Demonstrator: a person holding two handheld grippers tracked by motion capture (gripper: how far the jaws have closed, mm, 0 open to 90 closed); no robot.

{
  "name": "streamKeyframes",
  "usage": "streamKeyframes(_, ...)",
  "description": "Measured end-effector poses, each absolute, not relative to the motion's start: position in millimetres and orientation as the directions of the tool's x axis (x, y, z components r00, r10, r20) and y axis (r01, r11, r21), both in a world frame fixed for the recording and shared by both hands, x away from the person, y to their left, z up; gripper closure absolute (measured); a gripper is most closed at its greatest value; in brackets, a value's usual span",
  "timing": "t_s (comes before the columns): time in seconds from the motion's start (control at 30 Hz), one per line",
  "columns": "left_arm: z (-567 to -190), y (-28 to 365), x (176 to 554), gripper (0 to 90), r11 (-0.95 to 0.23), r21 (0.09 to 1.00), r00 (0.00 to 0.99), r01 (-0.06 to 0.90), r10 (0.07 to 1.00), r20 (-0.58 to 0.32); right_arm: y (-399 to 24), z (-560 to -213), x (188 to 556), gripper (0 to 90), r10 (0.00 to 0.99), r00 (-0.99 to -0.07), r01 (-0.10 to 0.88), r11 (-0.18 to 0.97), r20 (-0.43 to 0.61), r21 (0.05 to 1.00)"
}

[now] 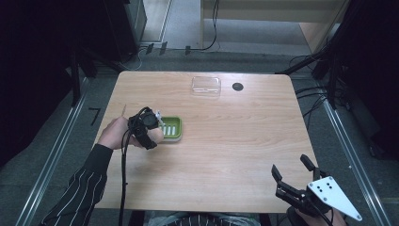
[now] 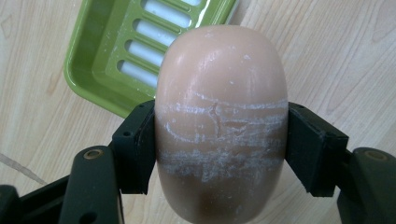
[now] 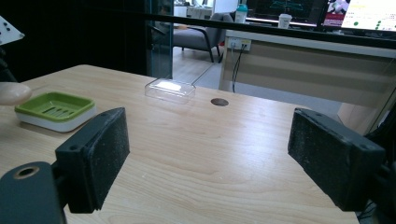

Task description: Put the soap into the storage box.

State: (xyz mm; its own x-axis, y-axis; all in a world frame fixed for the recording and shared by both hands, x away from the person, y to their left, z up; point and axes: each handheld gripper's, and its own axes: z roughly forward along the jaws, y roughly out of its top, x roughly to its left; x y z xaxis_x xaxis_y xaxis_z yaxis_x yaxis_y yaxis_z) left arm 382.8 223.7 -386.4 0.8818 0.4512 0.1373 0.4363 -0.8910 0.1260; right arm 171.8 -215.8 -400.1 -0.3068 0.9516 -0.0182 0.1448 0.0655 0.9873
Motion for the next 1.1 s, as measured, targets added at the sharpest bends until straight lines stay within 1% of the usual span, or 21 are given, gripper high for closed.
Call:
streamKeyframes(0.53,-381.8,217.4,394.3,33.4,-0.909,0.131,0.9,0.395,0.411,0.144,-217.0,-400.2,170.1,13.2,0.955,-0.296,0.15,0.062,-0.015,0.987)
streamKeyframes(0.87,-382.3,216.3,400.9,33.3,-0.91,0.125,0.9,0.396,0.411,0.147,-218.3,-400.4,169.3,13.2,0.956,-0.291,0.149,0.065,-0.019,0.987)
streamKeyframes(1.1,-378.7,216.2,404.9,33.4,-0.912,0.138,0.902,0.385,0.404,0.154,-218.1,-400.4,168.9,13.2,0.958,-0.287,0.151,0.065,-0.019,0.986)
